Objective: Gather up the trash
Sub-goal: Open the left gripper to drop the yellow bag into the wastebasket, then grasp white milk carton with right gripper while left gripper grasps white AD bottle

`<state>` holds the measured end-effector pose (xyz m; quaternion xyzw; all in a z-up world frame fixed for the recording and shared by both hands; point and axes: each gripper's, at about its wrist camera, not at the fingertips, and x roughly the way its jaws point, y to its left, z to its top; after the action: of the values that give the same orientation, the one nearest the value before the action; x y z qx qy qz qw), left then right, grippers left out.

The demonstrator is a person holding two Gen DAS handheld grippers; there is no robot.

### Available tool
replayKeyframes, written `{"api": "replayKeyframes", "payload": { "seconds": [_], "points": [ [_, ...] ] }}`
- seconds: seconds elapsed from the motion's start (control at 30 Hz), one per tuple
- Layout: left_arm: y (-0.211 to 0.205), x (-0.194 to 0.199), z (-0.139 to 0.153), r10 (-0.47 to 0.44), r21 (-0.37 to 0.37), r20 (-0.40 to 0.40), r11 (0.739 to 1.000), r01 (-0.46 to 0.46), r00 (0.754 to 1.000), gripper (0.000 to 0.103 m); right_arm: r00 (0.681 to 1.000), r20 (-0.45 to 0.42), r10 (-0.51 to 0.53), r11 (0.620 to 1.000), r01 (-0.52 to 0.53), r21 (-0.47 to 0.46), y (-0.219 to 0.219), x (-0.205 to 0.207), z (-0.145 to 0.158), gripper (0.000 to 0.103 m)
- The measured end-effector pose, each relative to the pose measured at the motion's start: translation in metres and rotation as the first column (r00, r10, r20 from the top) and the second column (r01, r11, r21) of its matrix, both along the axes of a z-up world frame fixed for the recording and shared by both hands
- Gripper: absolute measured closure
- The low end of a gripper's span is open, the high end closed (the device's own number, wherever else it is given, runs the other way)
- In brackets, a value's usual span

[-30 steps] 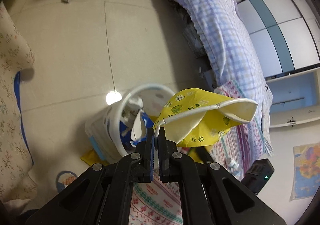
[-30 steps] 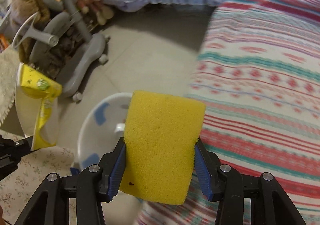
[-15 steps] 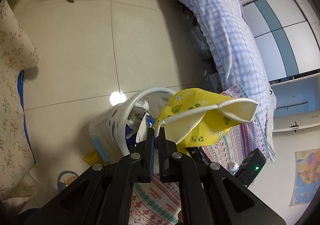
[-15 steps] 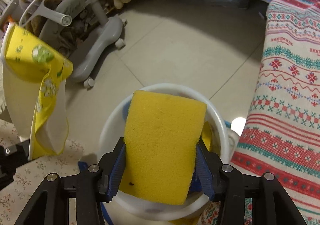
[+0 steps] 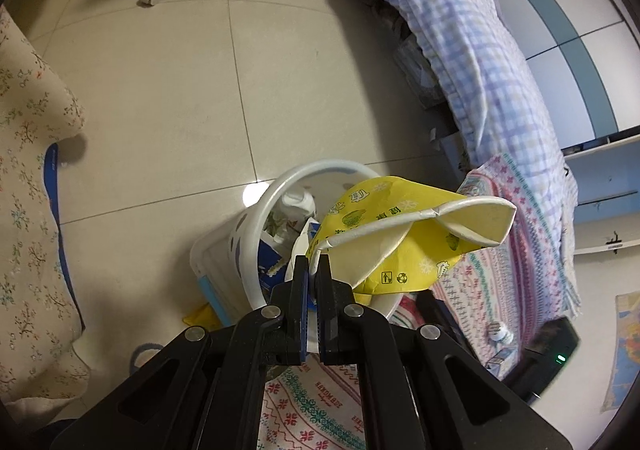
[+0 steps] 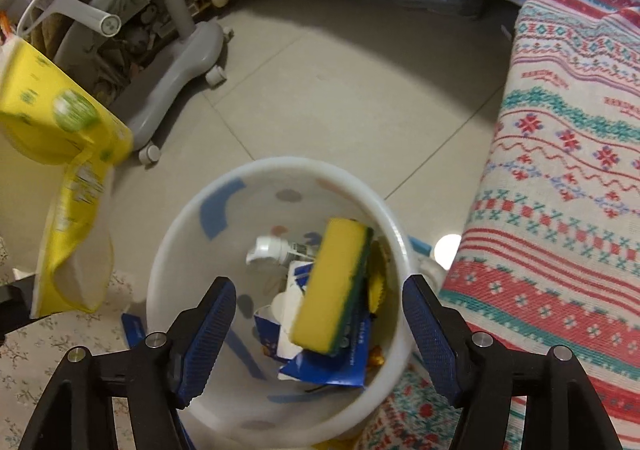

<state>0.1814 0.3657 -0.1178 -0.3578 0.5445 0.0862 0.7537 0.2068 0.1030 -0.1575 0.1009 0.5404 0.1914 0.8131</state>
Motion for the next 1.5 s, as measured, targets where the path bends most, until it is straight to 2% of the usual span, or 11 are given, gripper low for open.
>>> {"api": "replayKeyframes", "payload": {
  "seconds": [0.1, 0.13, 0.23, 0.37, 0.57, 0.67, 0.93, 1.1, 1.2, 1.37, 1.5],
  "points": [
    [-0.004, 0.003, -0.009, 0.037, 0.023, -0.012, 0.999, -0.037, 0.999, 0.099, 1.0, 0.002, -0.021, 1.0, 0.021, 0.01, -0.016, -0.002, 0.004, 0.029],
    [-0.006, 0.006, -0.013, 0.043, 0.051, -0.024, 0.998, -0.041, 0.999, 0.092, 1.0, 0.006, -0.028, 1.0, 0.028, 0.011, -0.022, -0.004, 0.007, 0.029],
    [-0.021, 0.014, -0.03, -0.016, 0.092, -0.095, 0.995, 0.025, 0.995, 0.025, 0.999, 0.017, -0.042, 0.999, 0.041, 0.022, -0.038, -0.008, 0.014, 0.029],
    [-0.025, 0.006, -0.036, 0.024, 0.039, -0.133, 0.999, -0.019, 0.991, 0.024, 0.998, 0.028, -0.048, 0.998, 0.047, 0.038, -0.053, -0.012, 0.024, 0.029],
    [-0.017, 0.002, 0.006, 0.104, 0.036, -0.001, 0.994, -0.104, 0.995, 0.024, 0.995, 0.083, -0.051, 0.999, 0.051, 0.002, -0.095, -0.027, 0.054, 0.029],
    [-0.021, 0.004, 0.015, 0.118, 0.026, 0.026, 0.993, -0.118, 0.993, 0.024, 0.99, 0.115, -0.078, 0.997, 0.081, -0.018, -0.128, -0.031, 0.072, 0.029],
    [-0.112, 0.029, 0.037, -0.09, 0.03, 0.084, 0.996, 0.088, 0.992, 0.024, 0.964, 0.139, -0.226, 0.97, 0.236, -0.057, -0.24, -0.044, 0.11, 0.023],
    [-0.183, 0.039, 0.047, -0.244, 0.059, 0.109, 0.969, 0.239, 0.964, 0.024, 0.882, 0.115, -0.458, 0.887, 0.462, -0.013, -0.339, -0.059, 0.113, 0.022],
    [-0.226, 0.044, 0.053, -0.337, 0.103, 0.126, 0.94, 0.325, 0.933, 0.024, 0.806, 0.047, -0.589, 0.807, 0.591, -0.018, -0.383, -0.062, 0.096, 0.021],
    [-0.279, 0.048, 0.051, -0.444, 0.168, 0.112, 0.89, 0.423, 0.889, 0.024, 0.721, -0.135, -0.679, 0.724, 0.689, 0.038, -0.42, -0.059, 0.049, 0.021],
    [-0.303, 0.052, 0.05, -0.478, 0.189, 0.111, 0.871, 0.454, 0.871, 0.024, 0.673, -0.194, -0.713, 0.682, 0.73, 0.026, -0.424, -0.047, 0.019, 0.021]
  ]
}}
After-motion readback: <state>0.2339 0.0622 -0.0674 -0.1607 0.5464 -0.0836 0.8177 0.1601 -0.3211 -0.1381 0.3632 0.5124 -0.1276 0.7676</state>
